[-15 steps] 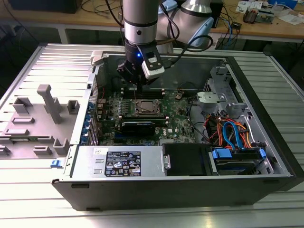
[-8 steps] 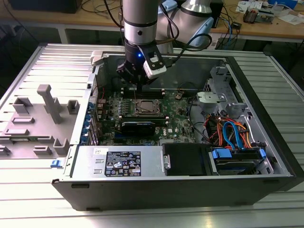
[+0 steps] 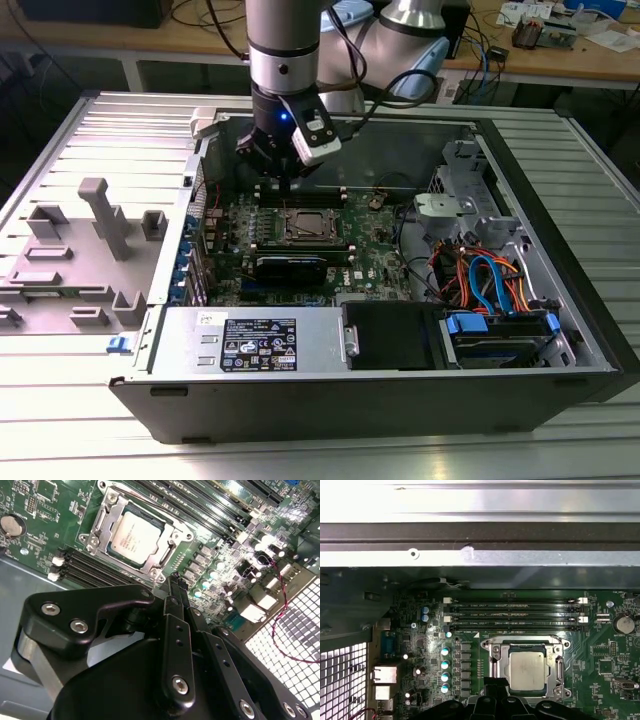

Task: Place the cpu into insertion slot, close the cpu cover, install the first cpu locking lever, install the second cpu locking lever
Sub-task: 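Install the first cpu locking lever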

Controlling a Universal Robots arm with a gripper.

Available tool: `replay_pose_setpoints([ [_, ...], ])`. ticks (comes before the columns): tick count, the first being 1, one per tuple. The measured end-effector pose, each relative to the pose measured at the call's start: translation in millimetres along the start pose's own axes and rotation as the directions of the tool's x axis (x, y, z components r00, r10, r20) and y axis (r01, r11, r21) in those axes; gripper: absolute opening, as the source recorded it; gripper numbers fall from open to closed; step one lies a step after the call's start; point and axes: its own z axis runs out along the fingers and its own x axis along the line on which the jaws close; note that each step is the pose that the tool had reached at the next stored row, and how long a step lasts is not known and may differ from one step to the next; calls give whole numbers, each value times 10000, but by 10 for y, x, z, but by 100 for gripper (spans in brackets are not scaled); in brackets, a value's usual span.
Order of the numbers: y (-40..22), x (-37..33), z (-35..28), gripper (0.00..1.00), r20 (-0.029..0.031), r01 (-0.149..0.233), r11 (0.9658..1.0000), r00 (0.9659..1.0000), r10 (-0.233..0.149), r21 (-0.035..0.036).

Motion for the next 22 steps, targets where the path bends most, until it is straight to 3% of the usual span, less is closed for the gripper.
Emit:
replay_pose_setpoints([
  [11, 0, 66, 6, 11, -15, 528, 9986, 9986, -528, -3],
  [15, 1, 111, 11, 11, -17, 623, 9981, 9981, -623, -7],
  [22, 1, 127, 13, 11, -18, 660, 9978, 9978, -660, -18],
])
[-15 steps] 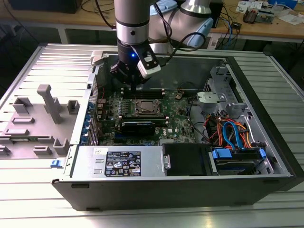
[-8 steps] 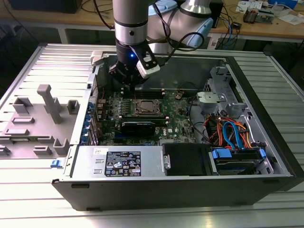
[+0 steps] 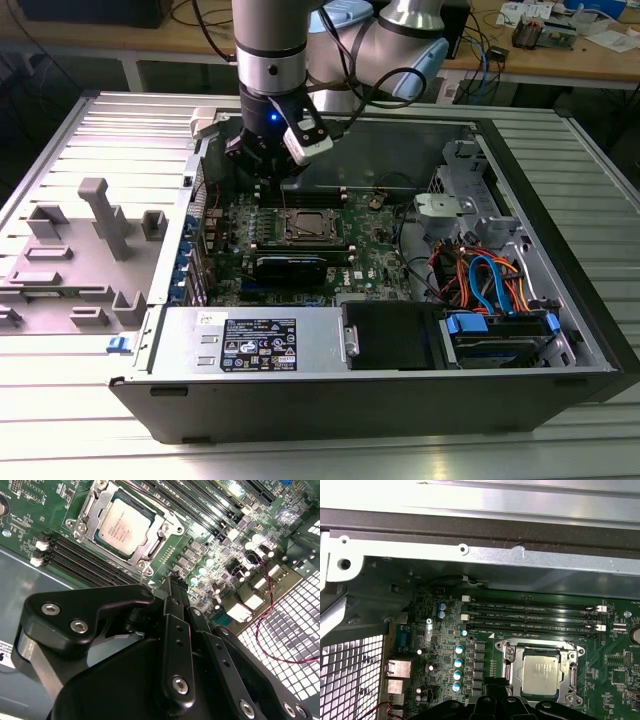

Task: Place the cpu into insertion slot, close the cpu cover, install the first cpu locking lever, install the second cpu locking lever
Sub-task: 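Install the first cpu locking lever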

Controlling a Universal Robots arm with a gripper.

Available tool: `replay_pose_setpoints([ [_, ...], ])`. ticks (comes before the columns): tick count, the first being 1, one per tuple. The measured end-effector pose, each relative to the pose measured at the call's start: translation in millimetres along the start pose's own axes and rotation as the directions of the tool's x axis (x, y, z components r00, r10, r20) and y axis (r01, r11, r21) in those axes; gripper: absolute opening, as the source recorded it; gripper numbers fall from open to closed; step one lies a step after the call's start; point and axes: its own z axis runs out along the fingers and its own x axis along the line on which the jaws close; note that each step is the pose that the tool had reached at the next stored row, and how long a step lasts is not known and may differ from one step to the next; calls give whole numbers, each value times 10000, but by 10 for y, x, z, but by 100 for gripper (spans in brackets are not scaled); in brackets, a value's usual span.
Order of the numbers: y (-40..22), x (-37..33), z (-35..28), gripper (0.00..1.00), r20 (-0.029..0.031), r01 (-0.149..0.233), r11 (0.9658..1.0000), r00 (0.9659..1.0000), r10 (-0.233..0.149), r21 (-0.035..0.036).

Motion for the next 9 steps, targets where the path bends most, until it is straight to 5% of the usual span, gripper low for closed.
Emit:
replay_pose_setpoints([
  [9, 3, 17, 2, 11, 1, 27, 10000, 10000, -27, -1],
])
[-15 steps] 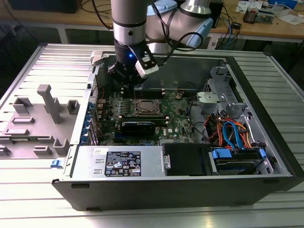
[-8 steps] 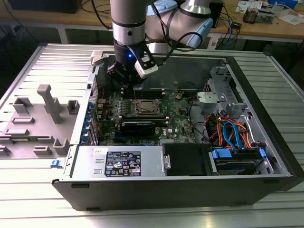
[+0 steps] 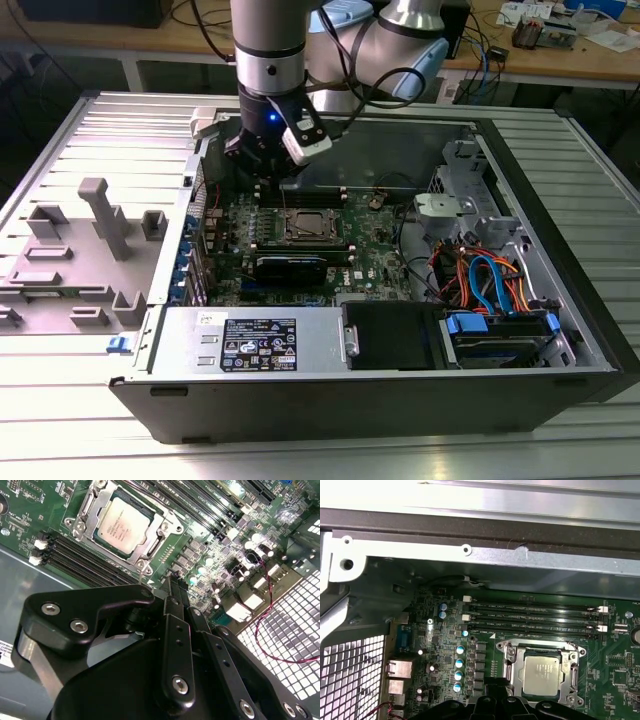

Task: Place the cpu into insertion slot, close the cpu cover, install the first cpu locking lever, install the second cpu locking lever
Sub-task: 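Install the first cpu locking lever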

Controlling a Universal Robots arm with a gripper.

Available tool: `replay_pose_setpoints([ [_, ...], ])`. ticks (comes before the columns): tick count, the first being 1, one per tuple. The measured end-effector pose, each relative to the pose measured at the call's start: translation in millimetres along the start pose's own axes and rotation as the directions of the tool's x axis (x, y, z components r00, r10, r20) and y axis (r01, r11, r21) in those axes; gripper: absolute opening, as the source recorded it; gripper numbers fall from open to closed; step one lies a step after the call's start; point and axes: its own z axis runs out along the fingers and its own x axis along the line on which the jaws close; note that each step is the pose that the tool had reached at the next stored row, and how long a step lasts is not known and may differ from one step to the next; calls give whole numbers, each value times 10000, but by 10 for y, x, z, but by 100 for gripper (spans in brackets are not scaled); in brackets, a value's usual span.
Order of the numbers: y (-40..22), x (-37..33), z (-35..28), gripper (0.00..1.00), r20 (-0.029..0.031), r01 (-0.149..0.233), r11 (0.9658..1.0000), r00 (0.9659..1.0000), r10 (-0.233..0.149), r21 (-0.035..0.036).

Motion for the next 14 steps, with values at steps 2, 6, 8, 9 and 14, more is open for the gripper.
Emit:
replay_pose_setpoints([
  [2, 1, 8, 1, 11, 2, 1, 10000, 10000, -1, -1],
  [6, 3, 15, 1, 11, 0, 23, 10000, 10000, -23, 1],
  [8, 11, 15, 3, 11, -1, 41, 10000, 10000, -41, 0],
  [9, 16, 15, 5, 11, -1, 52, 10000, 10000, -52, 1],
  [14, 52, 12, 15, 11, -4, 175, 9998, 9998, -175, -1],
])
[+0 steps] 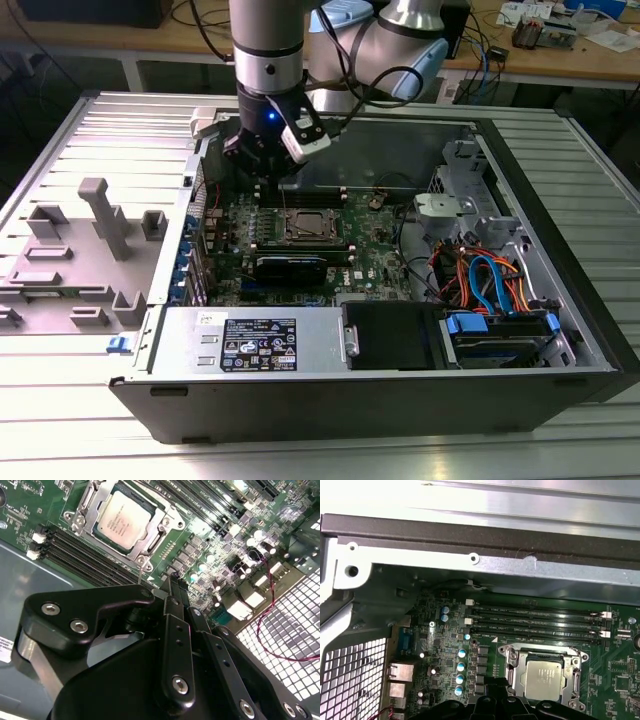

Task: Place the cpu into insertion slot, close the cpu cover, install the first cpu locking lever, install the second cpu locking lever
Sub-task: 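Install the first cpu locking lever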

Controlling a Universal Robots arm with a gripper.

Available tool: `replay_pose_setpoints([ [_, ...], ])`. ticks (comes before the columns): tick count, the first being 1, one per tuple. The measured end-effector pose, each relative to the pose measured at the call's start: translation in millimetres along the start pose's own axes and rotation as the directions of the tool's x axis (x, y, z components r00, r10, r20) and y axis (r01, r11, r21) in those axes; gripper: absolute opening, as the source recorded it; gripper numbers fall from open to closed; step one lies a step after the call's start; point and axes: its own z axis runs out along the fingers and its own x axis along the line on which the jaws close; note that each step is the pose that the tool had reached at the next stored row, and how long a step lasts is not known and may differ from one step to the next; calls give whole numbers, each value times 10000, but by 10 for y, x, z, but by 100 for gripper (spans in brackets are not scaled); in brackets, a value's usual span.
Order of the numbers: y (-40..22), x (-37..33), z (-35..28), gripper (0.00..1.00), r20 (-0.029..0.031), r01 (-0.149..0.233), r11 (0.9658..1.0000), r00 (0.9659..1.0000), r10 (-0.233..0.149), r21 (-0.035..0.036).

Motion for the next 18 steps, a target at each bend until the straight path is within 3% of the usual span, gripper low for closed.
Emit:
replay_pose_setpoints([
  [8, 58, -2, 3, 11, 4, 60, 10000, 10000, -60, 0],
  [9, 91, -3, 6, 11, 202, 83, 10000, 9998, -83, 21],
  [11, 170, -3, 17, 11, 203, 83, 10000, 9998, -83, 20],
  [18, 238, -8, 20, 11, 203, 83, 10000, 9998, -83, 20],
])
